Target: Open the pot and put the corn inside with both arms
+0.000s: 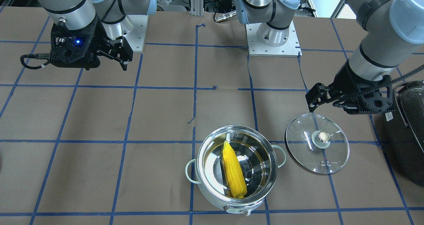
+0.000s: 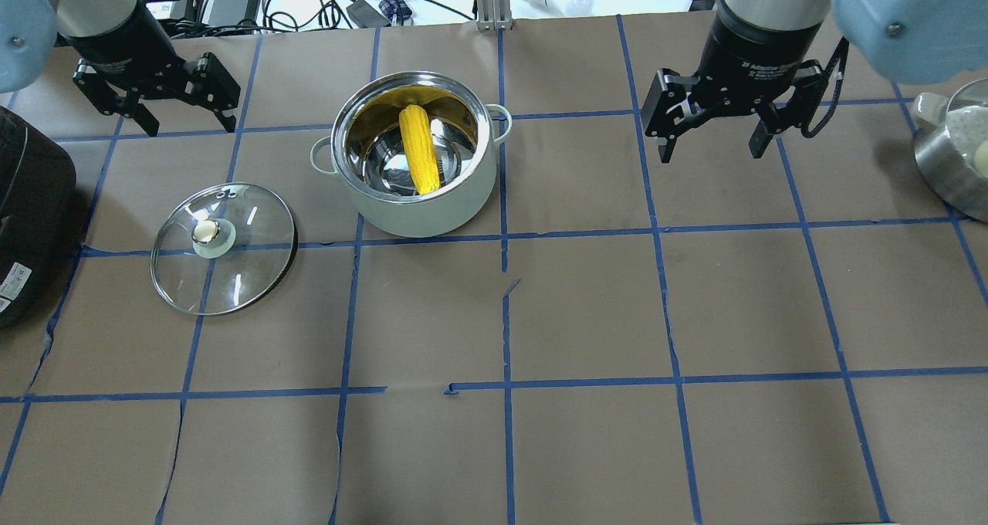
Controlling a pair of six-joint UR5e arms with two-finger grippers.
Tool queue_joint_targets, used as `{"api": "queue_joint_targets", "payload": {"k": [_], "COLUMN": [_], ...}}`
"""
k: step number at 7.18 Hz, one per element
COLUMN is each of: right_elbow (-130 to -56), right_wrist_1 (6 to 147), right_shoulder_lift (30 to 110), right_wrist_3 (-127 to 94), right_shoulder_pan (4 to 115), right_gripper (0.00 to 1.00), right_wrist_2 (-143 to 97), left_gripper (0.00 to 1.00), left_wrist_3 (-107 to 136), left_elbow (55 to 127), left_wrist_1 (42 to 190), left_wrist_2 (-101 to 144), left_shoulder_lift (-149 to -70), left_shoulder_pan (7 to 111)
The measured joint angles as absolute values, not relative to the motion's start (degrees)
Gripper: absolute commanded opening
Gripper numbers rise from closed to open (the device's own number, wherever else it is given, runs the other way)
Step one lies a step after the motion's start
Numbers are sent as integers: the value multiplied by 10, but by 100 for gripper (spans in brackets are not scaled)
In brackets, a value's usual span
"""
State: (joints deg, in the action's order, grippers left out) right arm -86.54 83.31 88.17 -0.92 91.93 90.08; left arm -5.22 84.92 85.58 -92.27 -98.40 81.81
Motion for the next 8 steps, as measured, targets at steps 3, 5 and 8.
{"api": "queue_joint_targets", "payload": {"k": [3,5,8], "right_elbow": [-897,-904,-905], "right_wrist_1": [833,834,837], "right_shoulder_lift": [917,923,924], "right_wrist_3": [8,8,5], "right_shoulder_pan": [906,905,905], "right_gripper": [100,100,100], "right_wrist_2": [901,901,901], "left_gripper": [100,100,100], "left_wrist_3": [-3,-5,-7], "left_elbow": [842,844,848], "left_wrist_1": [859,861,864], "left_wrist_2": [-902,-878,-881], "left_shoulder_lift": [-959,-953,-949], "left_shoulder_pan": [899,915,918]}}
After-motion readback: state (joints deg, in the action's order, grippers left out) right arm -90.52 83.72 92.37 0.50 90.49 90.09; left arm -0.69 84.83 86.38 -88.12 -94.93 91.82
